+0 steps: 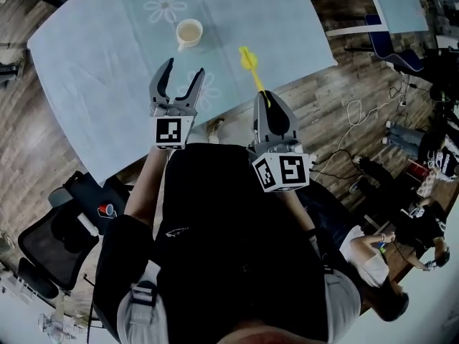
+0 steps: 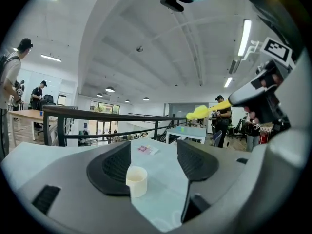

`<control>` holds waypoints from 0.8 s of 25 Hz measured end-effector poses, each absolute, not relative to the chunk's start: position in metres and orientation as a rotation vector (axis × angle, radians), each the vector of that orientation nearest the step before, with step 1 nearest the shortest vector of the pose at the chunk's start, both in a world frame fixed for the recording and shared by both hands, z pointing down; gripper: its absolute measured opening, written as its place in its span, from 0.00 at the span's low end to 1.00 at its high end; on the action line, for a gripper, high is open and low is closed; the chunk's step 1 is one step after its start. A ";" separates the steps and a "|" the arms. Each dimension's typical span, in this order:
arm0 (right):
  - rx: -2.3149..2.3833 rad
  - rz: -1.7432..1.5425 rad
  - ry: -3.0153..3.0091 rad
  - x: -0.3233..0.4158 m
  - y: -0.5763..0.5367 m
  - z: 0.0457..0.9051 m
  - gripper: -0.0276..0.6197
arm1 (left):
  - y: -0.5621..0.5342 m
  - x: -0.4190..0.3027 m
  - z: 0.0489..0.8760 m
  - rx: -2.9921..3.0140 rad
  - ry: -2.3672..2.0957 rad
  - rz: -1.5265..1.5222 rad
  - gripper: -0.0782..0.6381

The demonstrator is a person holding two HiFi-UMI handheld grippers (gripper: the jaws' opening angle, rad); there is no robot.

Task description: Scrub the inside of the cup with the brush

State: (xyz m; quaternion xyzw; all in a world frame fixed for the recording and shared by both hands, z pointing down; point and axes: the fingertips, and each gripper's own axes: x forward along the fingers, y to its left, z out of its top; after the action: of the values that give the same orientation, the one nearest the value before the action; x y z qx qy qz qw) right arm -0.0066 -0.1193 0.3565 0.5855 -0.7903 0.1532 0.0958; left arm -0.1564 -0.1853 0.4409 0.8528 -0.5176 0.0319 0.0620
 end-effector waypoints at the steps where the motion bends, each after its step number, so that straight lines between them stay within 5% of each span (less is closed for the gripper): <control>1: 1.728 0.460 -2.334 -0.008 -0.120 0.359 0.10 | -0.190 -0.156 0.450 2.579 -1.561 0.115 0.52; 20: 1.714 0.602 -2.150 0.011 -0.129 0.408 0.10 | -0.277 -0.147 0.593 2.496 -1.557 0.312 0.65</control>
State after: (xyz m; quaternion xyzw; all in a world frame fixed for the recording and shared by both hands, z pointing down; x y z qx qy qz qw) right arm 0.0106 -0.1287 0.4082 0.6009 -0.7537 0.2110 0.1625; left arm -0.1474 -0.2767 0.5931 0.8401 -0.5242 0.1051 0.0916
